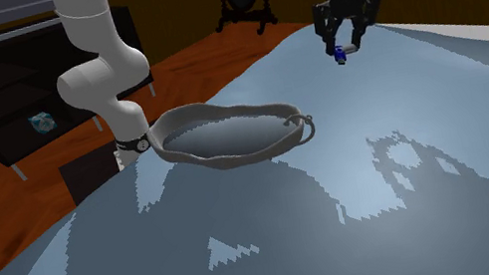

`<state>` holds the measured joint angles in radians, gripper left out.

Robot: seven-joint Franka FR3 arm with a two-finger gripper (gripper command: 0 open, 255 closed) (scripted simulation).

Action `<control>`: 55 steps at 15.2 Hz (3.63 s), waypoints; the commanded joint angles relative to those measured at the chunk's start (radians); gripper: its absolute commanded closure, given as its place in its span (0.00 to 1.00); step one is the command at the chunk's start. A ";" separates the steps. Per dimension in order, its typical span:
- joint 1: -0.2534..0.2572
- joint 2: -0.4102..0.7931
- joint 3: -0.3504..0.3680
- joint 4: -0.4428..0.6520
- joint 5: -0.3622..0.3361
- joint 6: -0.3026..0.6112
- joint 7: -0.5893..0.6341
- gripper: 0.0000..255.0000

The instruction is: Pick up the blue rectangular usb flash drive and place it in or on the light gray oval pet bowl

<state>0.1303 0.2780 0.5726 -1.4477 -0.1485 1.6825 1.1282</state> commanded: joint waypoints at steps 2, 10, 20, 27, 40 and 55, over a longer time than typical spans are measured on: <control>0.008 0.009 0.001 0.052 -0.004 -0.044 0.002 1.00; 0.032 0.040 0.003 0.192 -0.021 -0.156 0.006 1.00; -0.187 -0.301 -0.085 -0.197 0.161 -0.058 -0.272 1.00; -0.266 -0.456 -0.195 -0.357 0.216 -0.045 -0.469 1.00; -0.311 -0.546 -0.284 -0.556 0.227 0.063 -0.617 1.00; -0.309 -0.545 -0.280 -0.638 0.229 0.146 -0.618 0.00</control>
<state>-0.1790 -0.2673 0.2929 -2.0862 0.0807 1.8282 0.5098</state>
